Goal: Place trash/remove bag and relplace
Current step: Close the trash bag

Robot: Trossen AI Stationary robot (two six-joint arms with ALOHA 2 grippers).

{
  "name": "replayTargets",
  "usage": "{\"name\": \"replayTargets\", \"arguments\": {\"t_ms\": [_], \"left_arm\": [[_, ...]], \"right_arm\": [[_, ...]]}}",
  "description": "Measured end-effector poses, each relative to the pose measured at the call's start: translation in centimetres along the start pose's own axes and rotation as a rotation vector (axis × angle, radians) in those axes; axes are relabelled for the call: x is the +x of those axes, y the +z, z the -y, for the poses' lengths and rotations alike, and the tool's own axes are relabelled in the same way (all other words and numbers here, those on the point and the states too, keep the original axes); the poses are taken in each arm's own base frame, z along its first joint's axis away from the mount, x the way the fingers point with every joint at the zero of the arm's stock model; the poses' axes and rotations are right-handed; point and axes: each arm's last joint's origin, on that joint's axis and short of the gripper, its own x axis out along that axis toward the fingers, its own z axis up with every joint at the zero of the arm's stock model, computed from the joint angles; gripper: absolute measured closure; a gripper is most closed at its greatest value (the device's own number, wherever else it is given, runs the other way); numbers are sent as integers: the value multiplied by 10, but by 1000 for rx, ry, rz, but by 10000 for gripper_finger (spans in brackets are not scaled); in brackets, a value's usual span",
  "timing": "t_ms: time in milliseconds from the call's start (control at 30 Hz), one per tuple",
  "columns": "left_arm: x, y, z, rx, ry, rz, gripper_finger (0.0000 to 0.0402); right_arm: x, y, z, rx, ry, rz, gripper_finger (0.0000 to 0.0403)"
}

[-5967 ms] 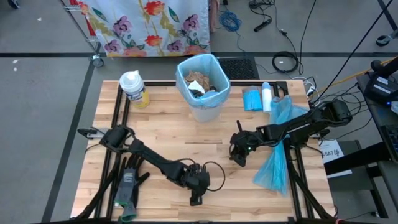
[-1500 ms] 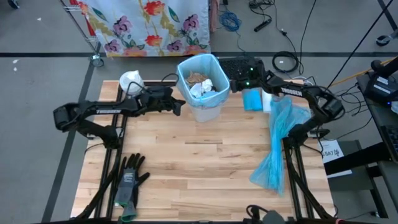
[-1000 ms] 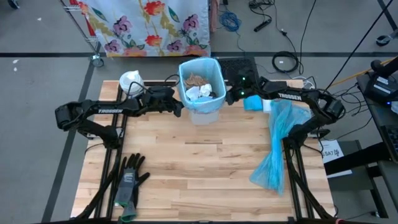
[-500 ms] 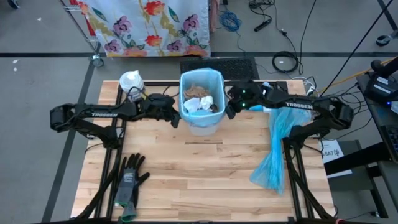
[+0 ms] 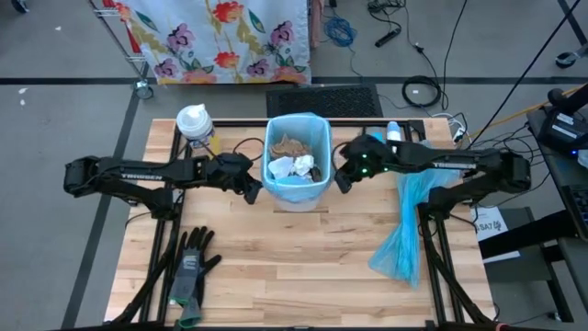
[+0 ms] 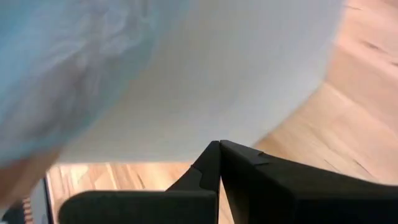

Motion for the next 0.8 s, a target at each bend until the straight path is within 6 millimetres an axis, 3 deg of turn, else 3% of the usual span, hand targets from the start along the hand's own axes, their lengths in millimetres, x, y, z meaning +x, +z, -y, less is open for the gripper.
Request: {"name": "replayTargets", "arguments": {"t_ms": [267, 400, 600, 800], "left_arm": [[-23, -7, 1, -44, 65, 14, 402], [-33, -8, 3, -49, 60, 42, 402], [-37, -9, 5, -86, 56, 53, 402], [-38, -10, 5, -181, 56, 53, 402]], "right_arm": [[-56, -19, 12, 24, -181, 16, 403], [-71, -37, 28, 47, -163, 71, 403], [-59, -67, 50, 143, 90, 180, 403], [-42, -71, 47, 166, 422, 349, 403]]}}
